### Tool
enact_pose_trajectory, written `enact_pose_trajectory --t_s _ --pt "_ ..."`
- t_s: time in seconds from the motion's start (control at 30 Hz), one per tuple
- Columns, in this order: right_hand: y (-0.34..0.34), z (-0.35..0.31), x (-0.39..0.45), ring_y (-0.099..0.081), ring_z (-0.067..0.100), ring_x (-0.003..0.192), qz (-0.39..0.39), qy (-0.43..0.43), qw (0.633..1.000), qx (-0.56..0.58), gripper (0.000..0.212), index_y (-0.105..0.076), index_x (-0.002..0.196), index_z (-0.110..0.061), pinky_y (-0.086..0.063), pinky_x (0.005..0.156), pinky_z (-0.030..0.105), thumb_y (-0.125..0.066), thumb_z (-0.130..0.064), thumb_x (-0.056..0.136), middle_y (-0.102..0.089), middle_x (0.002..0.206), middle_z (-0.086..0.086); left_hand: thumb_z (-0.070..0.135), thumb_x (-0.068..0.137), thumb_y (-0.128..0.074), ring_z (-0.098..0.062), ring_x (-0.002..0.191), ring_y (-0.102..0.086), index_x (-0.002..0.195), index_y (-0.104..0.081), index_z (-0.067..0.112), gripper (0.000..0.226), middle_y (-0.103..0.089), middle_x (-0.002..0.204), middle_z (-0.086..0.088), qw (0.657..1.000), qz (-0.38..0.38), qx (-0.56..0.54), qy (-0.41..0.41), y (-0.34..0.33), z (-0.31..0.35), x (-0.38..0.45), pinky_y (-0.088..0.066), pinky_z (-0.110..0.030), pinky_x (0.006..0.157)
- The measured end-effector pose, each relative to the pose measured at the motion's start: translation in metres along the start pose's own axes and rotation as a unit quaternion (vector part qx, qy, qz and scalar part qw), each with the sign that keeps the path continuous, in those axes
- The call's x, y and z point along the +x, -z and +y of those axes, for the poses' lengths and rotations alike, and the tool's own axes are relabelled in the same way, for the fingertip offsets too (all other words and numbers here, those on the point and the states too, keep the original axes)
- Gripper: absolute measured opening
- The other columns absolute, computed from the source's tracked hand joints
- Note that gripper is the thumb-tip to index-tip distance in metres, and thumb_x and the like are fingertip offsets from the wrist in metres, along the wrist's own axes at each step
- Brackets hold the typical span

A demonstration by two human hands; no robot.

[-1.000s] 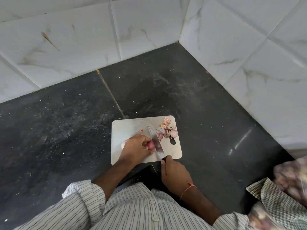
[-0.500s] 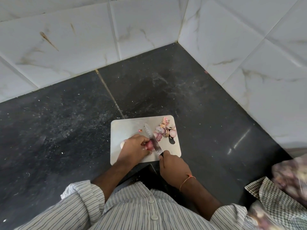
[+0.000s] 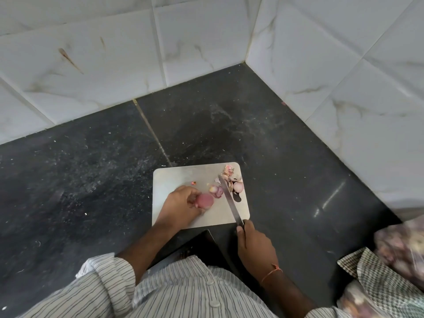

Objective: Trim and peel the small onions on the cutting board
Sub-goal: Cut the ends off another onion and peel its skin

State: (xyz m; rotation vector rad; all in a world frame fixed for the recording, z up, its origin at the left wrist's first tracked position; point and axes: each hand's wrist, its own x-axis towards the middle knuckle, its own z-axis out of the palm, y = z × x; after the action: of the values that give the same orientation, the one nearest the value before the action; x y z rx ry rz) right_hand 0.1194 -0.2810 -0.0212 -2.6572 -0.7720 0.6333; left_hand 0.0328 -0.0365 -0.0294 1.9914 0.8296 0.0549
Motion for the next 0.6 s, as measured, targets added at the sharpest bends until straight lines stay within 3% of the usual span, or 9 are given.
enact_pose_trajectory --t_s 0.1,0.27,0.47,0.6 --pt "-0.003 0.006 -0.002 -0.071 0.026 0.088 -0.007 0.004 0.999 -0.037 0.030 -0.050 0.126 -0.027 -0.054 0.071 0.040 -0.031 -0.045 0.112 -0.072 0.102 -0.003 0.020 0.071 -0.100 0.004 0.094 -0.071 0.116 -0.076 0.026 0.052 -0.075 0.109 0.011 0.998 -0.002 -0.056 0.010 0.007 -0.005 -0.007 -0.056 -0.008 0.081" --pt "-0.007 0.004 0.002 -0.070 0.023 0.100 -0.004 0.034 0.997 -0.065 0.038 -0.048 0.145 -0.031 -0.054 0.077 0.036 -0.035 -0.044 0.113 -0.064 0.130 -0.005 0.016 0.072 -0.100 0.001 0.099 -0.074 0.122 -0.074 0.032 0.058 -0.077 0.109 0.012 0.993 -0.010 -0.116 0.010 0.013 -0.004 -0.015 -0.061 -0.017 0.087" --pt "-0.007 0.005 0.007 -0.059 0.019 0.115 -0.008 0.028 0.995 -0.092 0.048 -0.036 0.156 -0.032 -0.056 0.081 0.034 -0.043 -0.042 0.110 -0.058 0.135 -0.007 0.024 0.071 -0.102 0.001 0.095 -0.074 0.116 -0.077 0.034 0.052 -0.080 0.104 0.017 0.986 -0.020 -0.166 0.014 0.016 0.005 -0.016 -0.057 -0.011 0.082" --pt "-0.001 0.002 0.005 -0.056 0.020 0.120 -0.010 0.015 0.994 -0.109 0.054 -0.035 0.156 -0.036 -0.056 0.086 0.036 -0.050 -0.044 0.104 -0.057 0.138 -0.010 0.025 0.070 -0.102 -0.008 0.095 -0.077 0.114 -0.080 0.029 0.050 -0.082 0.103 0.011 0.981 -0.021 -0.194 0.006 0.014 0.008 -0.015 -0.061 -0.022 0.091"
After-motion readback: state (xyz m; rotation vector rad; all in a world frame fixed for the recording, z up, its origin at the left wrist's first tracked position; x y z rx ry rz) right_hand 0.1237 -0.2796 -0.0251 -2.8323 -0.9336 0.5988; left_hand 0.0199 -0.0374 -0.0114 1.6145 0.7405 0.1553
